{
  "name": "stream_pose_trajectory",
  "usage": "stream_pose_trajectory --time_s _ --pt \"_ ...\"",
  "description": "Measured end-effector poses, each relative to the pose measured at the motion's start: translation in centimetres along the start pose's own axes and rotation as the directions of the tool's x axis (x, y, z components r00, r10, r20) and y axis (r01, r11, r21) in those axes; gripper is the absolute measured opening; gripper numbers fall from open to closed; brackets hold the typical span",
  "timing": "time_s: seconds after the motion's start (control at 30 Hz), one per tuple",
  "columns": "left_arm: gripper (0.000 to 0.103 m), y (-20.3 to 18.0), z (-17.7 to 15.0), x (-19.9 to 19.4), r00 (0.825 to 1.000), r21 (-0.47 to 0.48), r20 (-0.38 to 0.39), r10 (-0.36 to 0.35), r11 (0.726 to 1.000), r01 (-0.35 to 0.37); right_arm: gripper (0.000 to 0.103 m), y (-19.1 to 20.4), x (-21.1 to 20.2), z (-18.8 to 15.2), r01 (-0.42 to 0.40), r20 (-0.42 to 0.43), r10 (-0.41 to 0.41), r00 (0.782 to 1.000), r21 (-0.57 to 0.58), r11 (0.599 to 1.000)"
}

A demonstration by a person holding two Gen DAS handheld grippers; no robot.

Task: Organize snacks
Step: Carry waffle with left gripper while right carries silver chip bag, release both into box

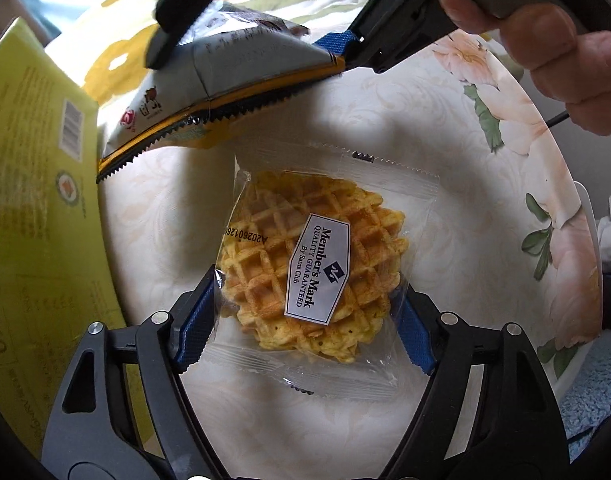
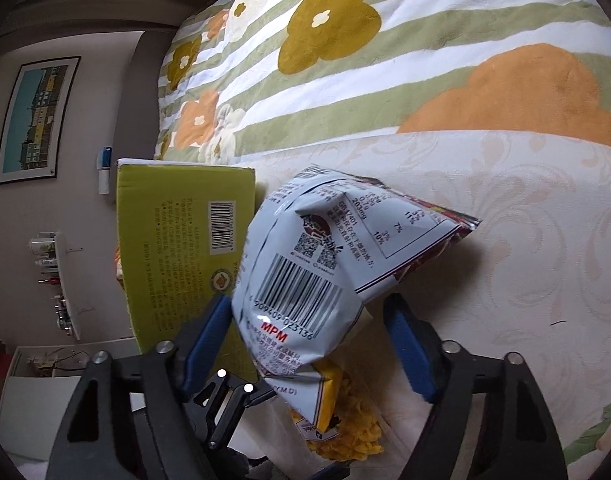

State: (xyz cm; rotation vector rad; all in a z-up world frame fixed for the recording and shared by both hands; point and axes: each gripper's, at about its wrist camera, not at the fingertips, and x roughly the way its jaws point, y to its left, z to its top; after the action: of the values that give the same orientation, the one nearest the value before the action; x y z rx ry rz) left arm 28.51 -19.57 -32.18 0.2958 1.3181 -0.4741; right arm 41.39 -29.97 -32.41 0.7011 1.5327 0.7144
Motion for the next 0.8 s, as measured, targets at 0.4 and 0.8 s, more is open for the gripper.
stream_pose_trajectory --time_s 0.4,0.8 --pt "0.076 -1.5 -0.5 -3.5 0.997 -0.022 0.075 0.036 0.999 -0.034 0.047 3.0 -4.4 -1.8 0.087 0.139 -0.071 0.988 -0.119 0.989" --pt "0.076 -1.3 1.0 -11.5 0.965 -0.085 0.24 0.104 0.993 -0.086 0.047 8.5 -12.6 -5.2 0.133 0.304 -0.062 0.951 -0.219 0.967"
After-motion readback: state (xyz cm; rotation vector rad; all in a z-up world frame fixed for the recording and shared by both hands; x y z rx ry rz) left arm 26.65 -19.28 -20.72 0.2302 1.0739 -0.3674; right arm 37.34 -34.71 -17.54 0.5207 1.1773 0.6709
